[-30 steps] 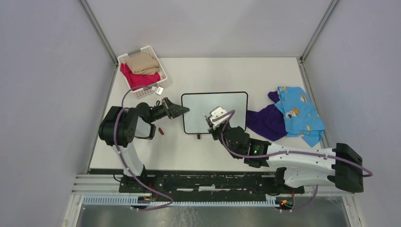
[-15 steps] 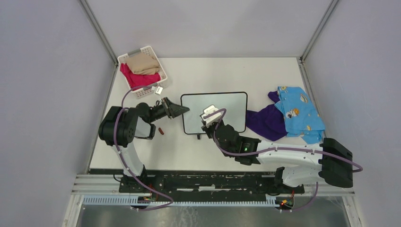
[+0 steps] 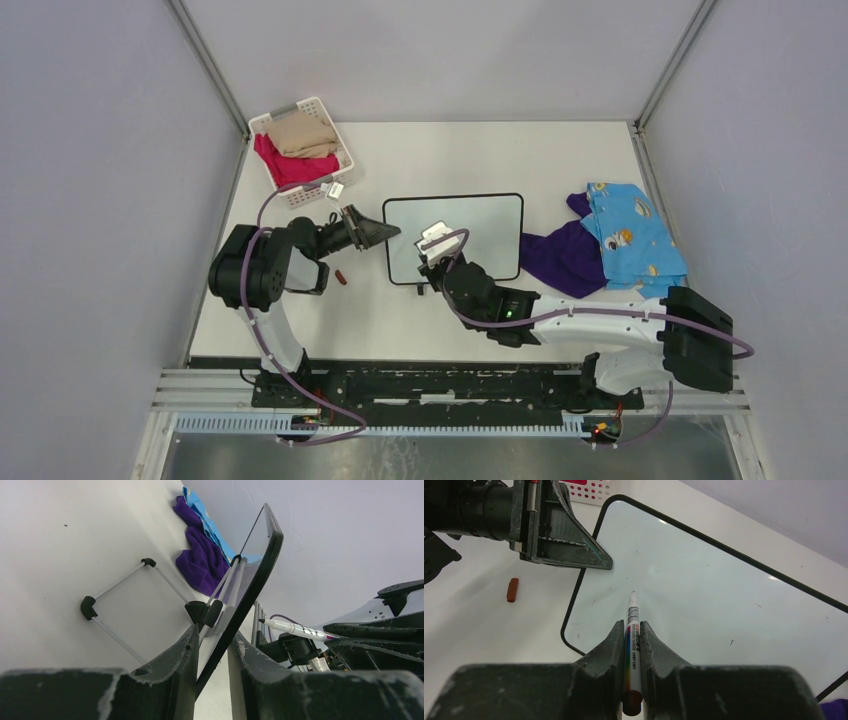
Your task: Write a sentence on the whiteboard
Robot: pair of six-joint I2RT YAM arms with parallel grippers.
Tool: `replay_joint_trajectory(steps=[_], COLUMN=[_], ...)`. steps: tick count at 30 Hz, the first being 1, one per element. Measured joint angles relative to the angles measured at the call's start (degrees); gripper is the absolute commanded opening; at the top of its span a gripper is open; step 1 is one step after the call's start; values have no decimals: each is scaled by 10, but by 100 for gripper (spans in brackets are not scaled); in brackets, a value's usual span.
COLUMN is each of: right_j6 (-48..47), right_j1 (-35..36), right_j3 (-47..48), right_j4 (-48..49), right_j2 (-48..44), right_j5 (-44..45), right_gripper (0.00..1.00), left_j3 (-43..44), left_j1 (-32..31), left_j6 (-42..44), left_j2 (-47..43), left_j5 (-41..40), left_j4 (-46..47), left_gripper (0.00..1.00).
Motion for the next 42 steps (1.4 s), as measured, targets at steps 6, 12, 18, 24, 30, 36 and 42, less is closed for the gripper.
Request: replay_joint_trajectory(steps=[6,12,18,24,30,36,42], right_j6=[-2,-12,-24,-24,-24,-24,-24], right_j1=[0,0,0,0,0,0,0], right_j3=[10,28,40,40,36,22,15], right_j4=[28,61,79,86,87,87,86], right_j2=[20,44,59,59,54,30,-1], right_j5=[14,28,28,25,23,14,2], right_gripper=[0,0,0,0,0,0,0], left_j3=[0,0,0,0,0,-2,-19], left_j1=[0,0,0,0,0,1,15], left_j6=[0,0,-1,-1,-1,-3,-9], left_j2=[0,0,0,0,-1,-24,-56], left_j5=[0,0,0,0,0,-3,-16], left_j4=[2,3,2,2,2,3,3], left_gripper=[30,34,37,42,50,100,100])
